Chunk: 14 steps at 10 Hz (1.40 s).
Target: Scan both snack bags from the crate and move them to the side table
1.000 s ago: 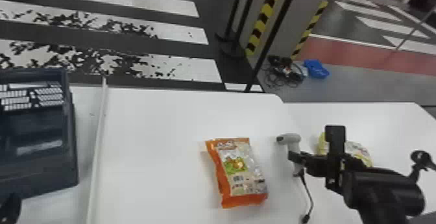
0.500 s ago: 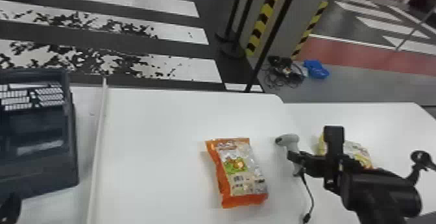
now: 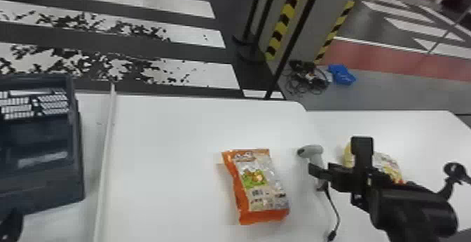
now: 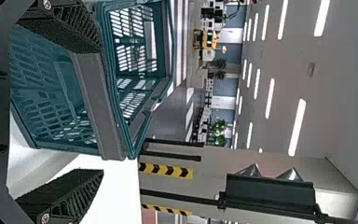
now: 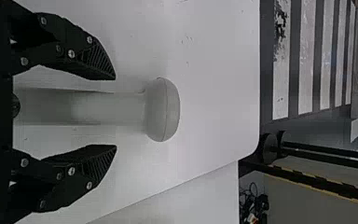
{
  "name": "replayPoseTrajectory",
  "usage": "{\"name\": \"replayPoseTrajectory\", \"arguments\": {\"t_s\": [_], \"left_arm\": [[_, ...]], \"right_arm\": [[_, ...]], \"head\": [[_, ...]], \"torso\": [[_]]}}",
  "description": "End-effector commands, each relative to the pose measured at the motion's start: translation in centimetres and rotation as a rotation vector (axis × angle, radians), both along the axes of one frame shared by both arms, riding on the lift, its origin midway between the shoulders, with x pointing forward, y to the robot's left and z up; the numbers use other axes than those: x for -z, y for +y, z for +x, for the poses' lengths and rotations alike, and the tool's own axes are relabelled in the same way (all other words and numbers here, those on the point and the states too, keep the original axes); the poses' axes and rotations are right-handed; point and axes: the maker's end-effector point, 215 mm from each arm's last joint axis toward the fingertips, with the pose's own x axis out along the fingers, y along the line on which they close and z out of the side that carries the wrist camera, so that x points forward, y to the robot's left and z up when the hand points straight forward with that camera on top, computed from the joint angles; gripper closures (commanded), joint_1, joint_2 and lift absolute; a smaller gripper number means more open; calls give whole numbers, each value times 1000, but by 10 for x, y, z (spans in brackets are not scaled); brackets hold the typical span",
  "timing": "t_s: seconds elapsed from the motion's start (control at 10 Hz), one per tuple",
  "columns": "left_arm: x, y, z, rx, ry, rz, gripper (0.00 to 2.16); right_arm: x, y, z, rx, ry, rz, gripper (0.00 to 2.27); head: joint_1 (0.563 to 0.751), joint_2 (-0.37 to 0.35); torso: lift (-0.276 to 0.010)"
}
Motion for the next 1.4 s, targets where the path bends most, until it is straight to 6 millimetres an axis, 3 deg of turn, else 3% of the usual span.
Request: {"name": "replayPoseTrajectory", "arguments": {"t_s": [0.0,0.3,0.7,0.8,1.1,1.3], "left_arm": [[-1,-1,0,1,-1,0,80],[-2,-2,0,3,-2,-1,80],[-2,-2,-1,6,-2,0,80],[-2,-2,-1,7,-2,1,80],[-2,-3,-1,10,-1,3,80],[-1,-2,-1,10,0,3,80]], "right_arm": [[-14,-1,-4,7,-15,-8,66],[-42,24,-36,15,-7,105,76],[-73,102,-88,-51,48,554,83],[-79,113,-94,-69,54,610,83],[-68,144,-104,-116,115,680,83],[-46,166,-105,-150,177,658,83]], "head": [[695,-350],[695,-350],[695,-312],[695,-283],[695,-243],[695,-211]], "torso": [[-99],[-99],[-99],[-99],[-99],[-99]]}}
